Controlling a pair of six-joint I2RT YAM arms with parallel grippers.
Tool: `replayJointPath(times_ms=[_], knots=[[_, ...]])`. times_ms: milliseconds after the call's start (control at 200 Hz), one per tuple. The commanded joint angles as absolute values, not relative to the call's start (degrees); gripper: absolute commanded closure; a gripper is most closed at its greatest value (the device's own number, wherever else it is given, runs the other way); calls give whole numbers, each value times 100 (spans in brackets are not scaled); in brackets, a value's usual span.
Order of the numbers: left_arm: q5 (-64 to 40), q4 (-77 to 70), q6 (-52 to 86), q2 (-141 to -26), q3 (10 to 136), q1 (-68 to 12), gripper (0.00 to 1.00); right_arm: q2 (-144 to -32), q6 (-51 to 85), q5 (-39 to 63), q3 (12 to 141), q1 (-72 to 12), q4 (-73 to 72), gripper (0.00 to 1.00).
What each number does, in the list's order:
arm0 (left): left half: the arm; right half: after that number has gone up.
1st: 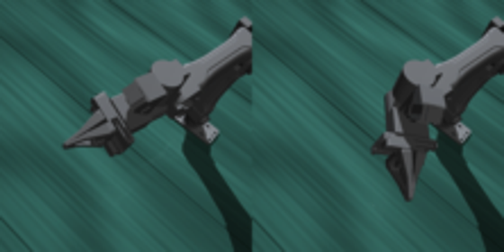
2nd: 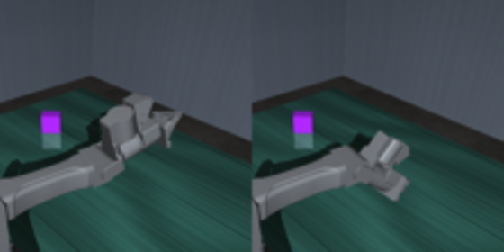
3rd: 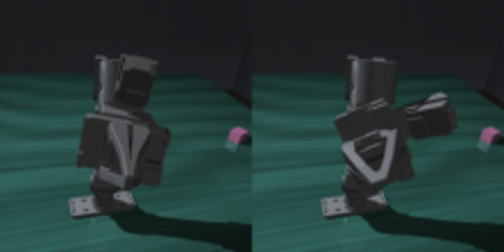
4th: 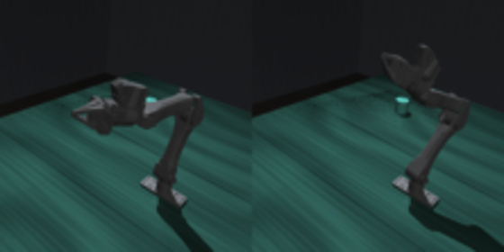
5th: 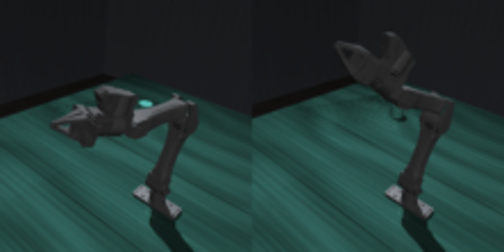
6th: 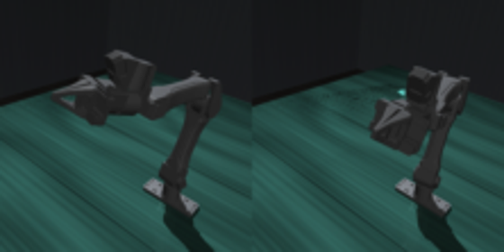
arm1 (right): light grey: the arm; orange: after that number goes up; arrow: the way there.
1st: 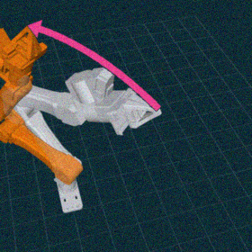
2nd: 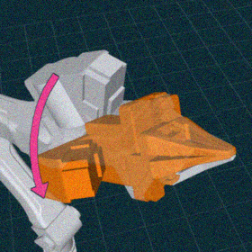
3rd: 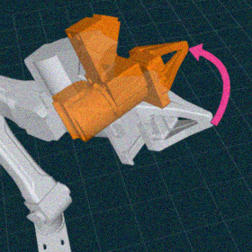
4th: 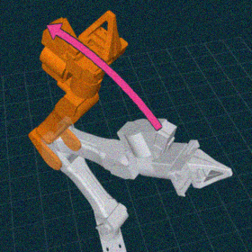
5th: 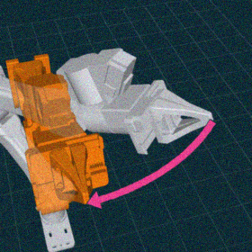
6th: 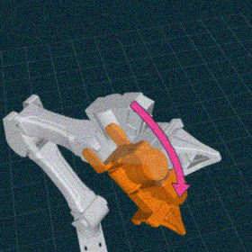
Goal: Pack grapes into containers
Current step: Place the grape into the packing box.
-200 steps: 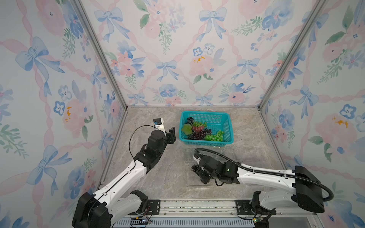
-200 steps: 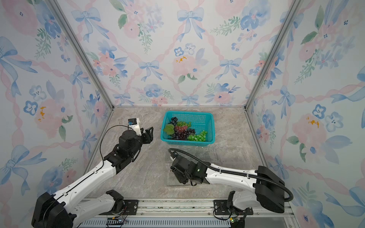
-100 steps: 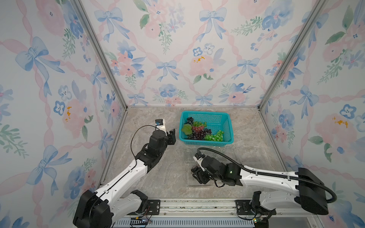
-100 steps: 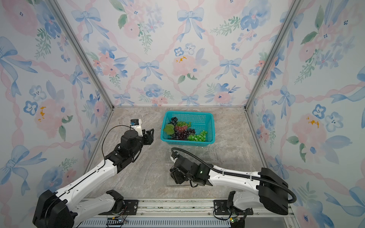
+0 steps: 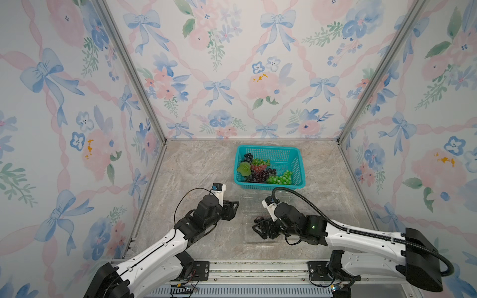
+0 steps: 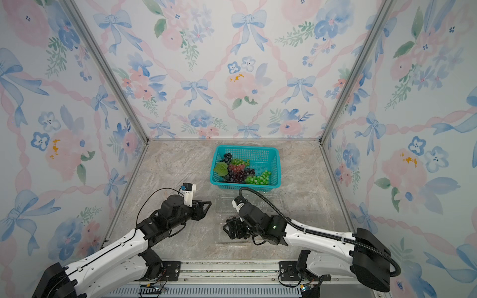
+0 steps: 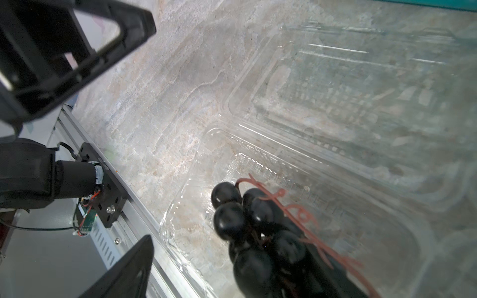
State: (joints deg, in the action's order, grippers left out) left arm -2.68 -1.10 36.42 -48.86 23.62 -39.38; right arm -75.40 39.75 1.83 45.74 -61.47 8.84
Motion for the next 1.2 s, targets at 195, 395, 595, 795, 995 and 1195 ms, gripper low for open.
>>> replayJointPath(times_ms=[195,395,595,795,995,1195], knots=[[-936,-140,4161,-5005,2355,-4485,37,-7458,4958,624,4179,-5801,-174,12],[-1054,-232,4347,-5340,2346,-4679,34,-7383,5191,729,4049,-5774,-475,2],[-1038,-348,4411,-5615,2395,-4975,28,-7180,5448,755,3732,-5745,-915,3],[-1017,-561,4552,-5648,2455,-5150,27,-7136,5638,738,3603,-5739,-1206,3],[-1253,-1018,4813,-5784,2382,-5277,25,-7205,5927,731,3400,-5739,-1821,3],[-1277,-1365,5082,-5831,2321,-5335,24,-7276,6280,593,3198,-5744,-2469,3]])
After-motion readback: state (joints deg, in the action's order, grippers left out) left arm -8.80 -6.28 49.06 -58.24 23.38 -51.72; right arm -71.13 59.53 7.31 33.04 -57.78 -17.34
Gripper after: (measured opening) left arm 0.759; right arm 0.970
